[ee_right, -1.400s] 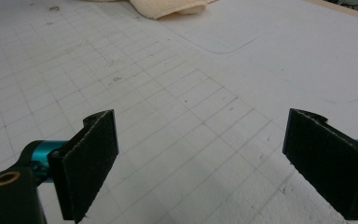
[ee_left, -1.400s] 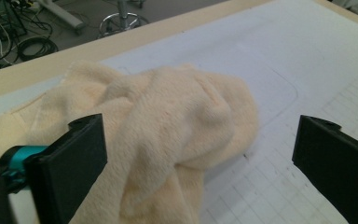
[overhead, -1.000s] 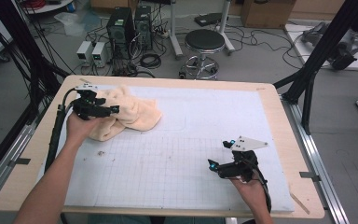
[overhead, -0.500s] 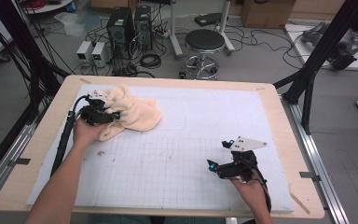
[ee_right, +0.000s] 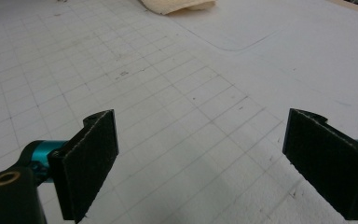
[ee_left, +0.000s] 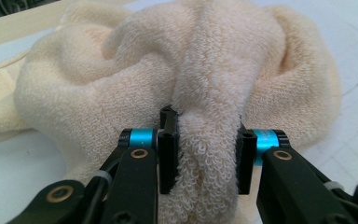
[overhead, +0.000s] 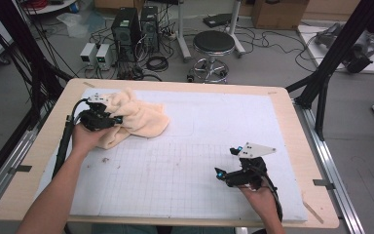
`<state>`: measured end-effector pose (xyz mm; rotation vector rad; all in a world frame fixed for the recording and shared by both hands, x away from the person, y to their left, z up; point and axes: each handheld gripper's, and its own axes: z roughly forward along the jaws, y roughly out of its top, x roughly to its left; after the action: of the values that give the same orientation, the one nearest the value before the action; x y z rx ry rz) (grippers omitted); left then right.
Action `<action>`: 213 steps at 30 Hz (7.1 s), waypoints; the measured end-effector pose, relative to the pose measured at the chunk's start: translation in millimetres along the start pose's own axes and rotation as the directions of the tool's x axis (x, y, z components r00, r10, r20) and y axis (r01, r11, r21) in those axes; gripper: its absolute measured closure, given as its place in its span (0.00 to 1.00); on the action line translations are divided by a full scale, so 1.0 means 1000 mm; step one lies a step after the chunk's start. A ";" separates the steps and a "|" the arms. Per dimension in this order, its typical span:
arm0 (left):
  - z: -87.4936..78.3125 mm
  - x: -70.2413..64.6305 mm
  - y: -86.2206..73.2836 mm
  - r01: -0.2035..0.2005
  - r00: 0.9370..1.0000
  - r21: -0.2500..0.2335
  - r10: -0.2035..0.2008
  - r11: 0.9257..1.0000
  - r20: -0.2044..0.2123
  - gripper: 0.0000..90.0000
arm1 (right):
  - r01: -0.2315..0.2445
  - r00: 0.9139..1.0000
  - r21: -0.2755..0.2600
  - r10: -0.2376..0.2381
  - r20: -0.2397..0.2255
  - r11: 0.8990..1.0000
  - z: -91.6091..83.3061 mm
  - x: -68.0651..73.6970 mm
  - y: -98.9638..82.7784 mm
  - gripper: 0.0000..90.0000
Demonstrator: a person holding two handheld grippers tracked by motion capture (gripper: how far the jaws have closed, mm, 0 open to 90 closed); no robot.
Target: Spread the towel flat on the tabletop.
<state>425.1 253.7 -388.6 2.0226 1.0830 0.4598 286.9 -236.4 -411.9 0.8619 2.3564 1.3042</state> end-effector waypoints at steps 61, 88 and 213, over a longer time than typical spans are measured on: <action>0.002 -0.183 0.031 -0.283 0.873 -0.097 0.298 0.954 0.385 0.58 | 0.183 0.955 0.064 -0.162 -0.248 0.981 0.044 0.036 0.035 0.75; -0.040 -0.172 -0.027 -0.321 0.843 -0.128 0.344 0.938 0.414 0.94 | 0.172 0.967 0.052 -0.158 -0.201 0.984 0.008 0.006 0.035 0.92; -0.041 -0.104 -0.013 -0.266 0.914 -0.104 0.285 0.958 0.288 0.61 | 0.152 0.981 0.023 -0.148 -0.124 0.988 -0.031 -0.012 0.068 0.66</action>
<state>332.9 191.9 -368.3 2.1147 0.5941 0.3087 303.2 -237.0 -338.1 0.6148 2.4883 1.2945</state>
